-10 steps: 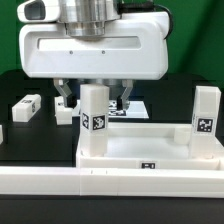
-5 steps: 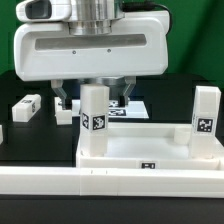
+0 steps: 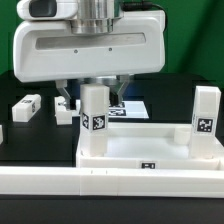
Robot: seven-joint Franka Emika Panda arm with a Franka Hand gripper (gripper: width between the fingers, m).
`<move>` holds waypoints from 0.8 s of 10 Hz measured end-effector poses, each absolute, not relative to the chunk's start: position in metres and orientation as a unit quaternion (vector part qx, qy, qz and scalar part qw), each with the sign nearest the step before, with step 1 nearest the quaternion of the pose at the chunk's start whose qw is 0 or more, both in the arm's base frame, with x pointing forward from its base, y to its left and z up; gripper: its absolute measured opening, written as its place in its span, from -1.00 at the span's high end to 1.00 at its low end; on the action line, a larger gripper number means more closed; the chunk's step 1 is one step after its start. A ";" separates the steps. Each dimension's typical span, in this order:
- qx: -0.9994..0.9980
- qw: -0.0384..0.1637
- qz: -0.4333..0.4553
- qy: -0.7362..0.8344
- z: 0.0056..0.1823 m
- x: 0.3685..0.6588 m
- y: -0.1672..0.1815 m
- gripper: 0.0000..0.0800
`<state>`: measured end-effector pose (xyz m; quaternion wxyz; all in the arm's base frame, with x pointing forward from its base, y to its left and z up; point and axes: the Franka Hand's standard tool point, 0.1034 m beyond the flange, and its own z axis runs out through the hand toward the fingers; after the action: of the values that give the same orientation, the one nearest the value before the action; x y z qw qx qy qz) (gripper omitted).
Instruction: Assemble desk
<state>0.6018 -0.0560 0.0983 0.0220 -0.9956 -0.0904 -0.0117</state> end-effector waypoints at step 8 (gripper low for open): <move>-0.991 0.033 -0.009 0.131 0.098 0.601 -0.065 0.28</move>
Offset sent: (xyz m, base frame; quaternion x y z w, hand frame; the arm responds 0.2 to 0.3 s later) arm 0.0000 0.0000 0.0000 0.0000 0.0000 0.0000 1.0000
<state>0.6007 -0.0647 0.0981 0.0334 -0.9908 0.1311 -0.0091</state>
